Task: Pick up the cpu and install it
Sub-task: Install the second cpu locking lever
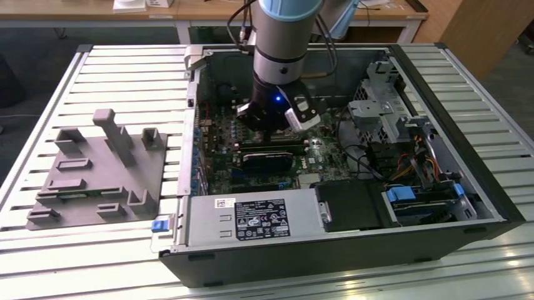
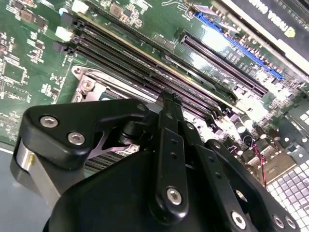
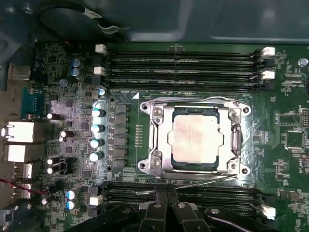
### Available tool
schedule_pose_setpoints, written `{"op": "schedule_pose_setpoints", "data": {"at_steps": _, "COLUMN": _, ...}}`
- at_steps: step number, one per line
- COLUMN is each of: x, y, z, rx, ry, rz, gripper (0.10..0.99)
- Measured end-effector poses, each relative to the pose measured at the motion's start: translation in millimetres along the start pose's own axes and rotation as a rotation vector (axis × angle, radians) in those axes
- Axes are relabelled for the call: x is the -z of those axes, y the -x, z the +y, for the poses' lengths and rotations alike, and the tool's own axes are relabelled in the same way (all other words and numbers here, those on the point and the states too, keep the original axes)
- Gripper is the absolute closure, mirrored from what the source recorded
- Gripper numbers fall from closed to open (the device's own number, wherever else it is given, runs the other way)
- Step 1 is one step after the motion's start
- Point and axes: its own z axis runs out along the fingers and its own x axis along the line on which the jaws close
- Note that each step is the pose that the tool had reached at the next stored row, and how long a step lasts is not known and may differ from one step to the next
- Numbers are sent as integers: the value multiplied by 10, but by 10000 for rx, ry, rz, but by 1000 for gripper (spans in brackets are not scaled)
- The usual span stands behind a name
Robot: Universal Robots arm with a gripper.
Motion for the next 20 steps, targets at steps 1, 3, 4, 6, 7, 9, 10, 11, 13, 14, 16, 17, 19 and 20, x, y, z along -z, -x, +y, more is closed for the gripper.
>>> {"op": "schedule_pose_setpoints", "data": {"at_steps": 1, "x": -10, "y": -1, "z": -1, "rx": 1, "ry": 13, "rz": 0, "gripper": 980}}
{"op": "schedule_pose_setpoints", "data": {"at_steps": 3, "x": -36, "y": -1, "z": -3, "rx": 3, "ry": 26, "rz": 0, "gripper": 980}}
{"op": "schedule_pose_setpoints", "data": {"at_steps": 4, "x": -46, "y": -1, "z": -4, "rx": 2, "ry": 29, "rz": 0, "gripper": 980}}
{"op": "schedule_pose_setpoints", "data": {"at_steps": 6, "x": -58, "y": -4, "z": -5, "rx": 2, "ry": 41, "rz": 0, "gripper": 980}}
{"op": "schedule_pose_setpoints", "data": {"at_steps": 7, "x": -60, "y": -6, "z": -5, "rx": 2, "ry": 58, "rz": 2, "gripper": 980}}
{"op": "schedule_pose_setpoints", "data": {"at_steps": 9, "x": -63, "y": -8, "z": -5, "rx": 6, "ry": 106, "rz": 0, "gripper": 980}}
{"op": "schedule_pose_setpoints", "data": {"at_steps": 10, "x": -64, "y": -13, "z": -7, "rx": 7, "ry": 130, "rz": -2, "gripper": 980}}
{"op": "schedule_pose_setpoints", "data": {"at_steps": 11, "x": -65, "y": -21, "z": -10, "rx": 8, "ry": 158, "rz": -4, "gripper": 980}}
{"op": "schedule_pose_setpoints", "data": {"at_steps": 13, "x": -66, "y": -42, "z": -12, "rx": 11, "ry": 196, "rz": -13, "gripper": 980}}
{"op": "schedule_pose_setpoints", "data": {"at_steps": 14, "x": -67, "y": -57, "z": -13, "rx": 12, "ry": 212, "rz": -19, "gripper": 980}}
{"op": "schedule_pose_setpoints", "data": {"at_steps": 16, "x": -70, "y": -83, "z": -14, "rx": 14, "ry": 247, "rz": -30, "gripper": 980}}
{"op": "schedule_pose_setpoints", "data": {"at_steps": 17, "x": -71, "y": -99, "z": -14, "rx": 17, "ry": 271, "rz": -37, "gripper": 980}}
{"op": "schedule_pose_setpoints", "data": {"at_steps": 19, "x": -75, "y": -130, "z": -13, "rx": 19, "ry": 316, "rz": -55, "gripper": 980}}
{"op": "schedule_pose_setpoints", "data": {"at_steps": 20, "x": -78, "y": -143, "z": -13, "rx": 21, "ry": 332, "rz": -62, "gripper": 980}}
